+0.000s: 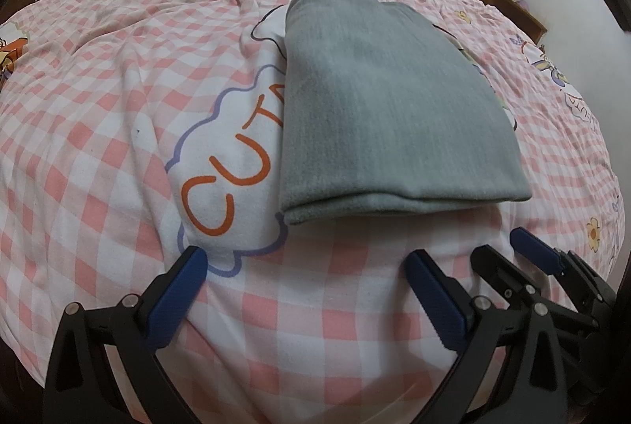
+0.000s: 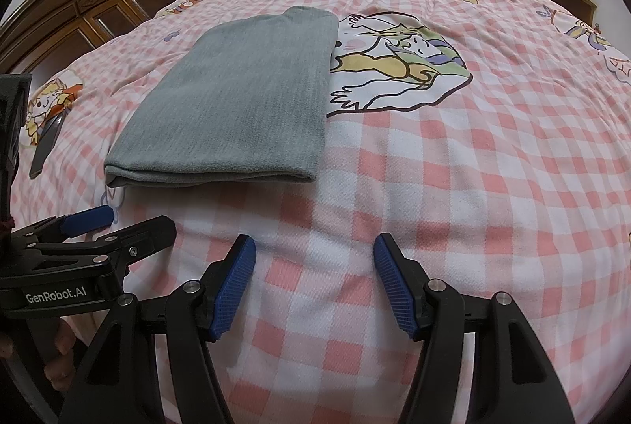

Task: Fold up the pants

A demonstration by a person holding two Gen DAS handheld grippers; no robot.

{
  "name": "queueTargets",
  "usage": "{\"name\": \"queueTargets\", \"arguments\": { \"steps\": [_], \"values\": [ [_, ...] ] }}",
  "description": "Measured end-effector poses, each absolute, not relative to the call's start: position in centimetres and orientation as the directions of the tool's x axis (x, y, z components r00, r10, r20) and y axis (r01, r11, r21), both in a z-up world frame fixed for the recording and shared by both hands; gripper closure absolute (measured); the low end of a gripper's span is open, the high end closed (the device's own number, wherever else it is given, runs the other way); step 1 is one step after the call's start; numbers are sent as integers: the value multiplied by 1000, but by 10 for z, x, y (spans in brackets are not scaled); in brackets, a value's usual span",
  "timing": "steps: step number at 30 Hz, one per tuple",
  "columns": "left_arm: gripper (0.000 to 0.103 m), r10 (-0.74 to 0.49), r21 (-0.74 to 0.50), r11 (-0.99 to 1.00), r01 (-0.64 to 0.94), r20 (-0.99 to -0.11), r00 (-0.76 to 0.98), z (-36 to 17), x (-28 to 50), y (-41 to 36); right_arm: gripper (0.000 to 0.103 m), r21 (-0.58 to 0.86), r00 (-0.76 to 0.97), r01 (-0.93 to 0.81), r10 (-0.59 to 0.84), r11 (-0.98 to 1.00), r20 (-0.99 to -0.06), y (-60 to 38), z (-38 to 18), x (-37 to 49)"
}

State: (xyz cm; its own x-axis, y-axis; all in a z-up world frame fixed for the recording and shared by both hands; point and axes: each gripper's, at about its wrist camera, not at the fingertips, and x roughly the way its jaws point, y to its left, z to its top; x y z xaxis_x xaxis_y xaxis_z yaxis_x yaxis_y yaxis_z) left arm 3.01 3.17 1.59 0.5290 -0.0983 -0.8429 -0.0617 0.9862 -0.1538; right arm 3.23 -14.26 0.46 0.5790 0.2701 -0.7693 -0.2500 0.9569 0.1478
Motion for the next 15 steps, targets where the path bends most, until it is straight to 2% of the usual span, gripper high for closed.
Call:
{"name": "queueTargets", "arguments": {
  "steps": [15],
  "values": [
    [1, -100, -158, 985, -65, -839, 535, 15, 30, 33, 39, 146, 580, -251, 270, 957, -769, -142, 5, 33]
  ]
}}
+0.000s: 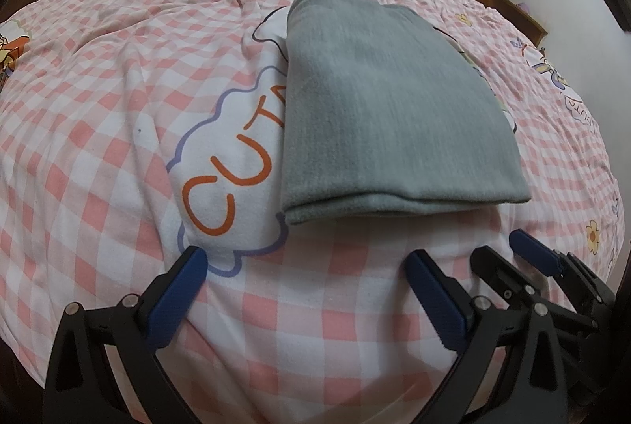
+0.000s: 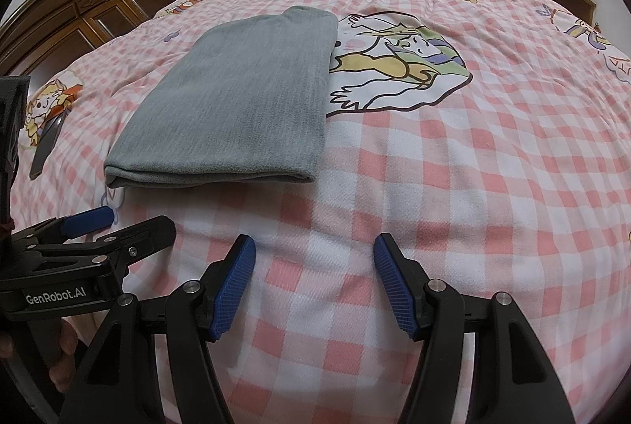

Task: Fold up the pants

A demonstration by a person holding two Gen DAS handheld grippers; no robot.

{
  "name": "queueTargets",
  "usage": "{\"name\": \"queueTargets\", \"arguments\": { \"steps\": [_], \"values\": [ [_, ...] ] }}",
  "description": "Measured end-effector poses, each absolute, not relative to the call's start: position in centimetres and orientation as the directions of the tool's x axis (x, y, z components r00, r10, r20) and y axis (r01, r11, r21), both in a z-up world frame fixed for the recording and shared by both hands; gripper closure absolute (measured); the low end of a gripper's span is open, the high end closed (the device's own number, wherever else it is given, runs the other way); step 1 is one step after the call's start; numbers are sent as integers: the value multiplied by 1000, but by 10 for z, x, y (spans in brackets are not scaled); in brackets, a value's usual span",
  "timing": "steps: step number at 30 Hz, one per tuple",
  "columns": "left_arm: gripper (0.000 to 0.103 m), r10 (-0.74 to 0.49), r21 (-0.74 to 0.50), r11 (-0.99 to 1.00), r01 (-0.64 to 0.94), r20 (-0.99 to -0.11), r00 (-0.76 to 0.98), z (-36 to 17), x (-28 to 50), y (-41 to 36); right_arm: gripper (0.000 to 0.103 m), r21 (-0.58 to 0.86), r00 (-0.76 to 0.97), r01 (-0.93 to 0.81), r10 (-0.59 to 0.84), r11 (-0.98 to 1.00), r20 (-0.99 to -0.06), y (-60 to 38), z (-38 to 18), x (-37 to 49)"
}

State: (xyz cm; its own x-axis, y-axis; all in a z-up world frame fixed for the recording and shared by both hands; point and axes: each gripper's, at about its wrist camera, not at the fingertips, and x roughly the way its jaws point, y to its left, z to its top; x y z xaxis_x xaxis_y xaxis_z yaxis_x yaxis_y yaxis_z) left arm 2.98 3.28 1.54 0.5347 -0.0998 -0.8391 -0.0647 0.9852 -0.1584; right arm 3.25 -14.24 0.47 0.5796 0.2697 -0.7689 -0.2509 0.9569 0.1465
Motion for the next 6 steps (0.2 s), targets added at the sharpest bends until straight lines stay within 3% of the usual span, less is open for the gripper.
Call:
{"name": "queueTargets", "arguments": {
  "steps": [6],
  "values": [
    [1, -100, -159, 985, -65, -840, 534, 15, 29, 33, 39, 146, 580, -251, 270, 957, -769, -142, 4, 33]
  ]
}}
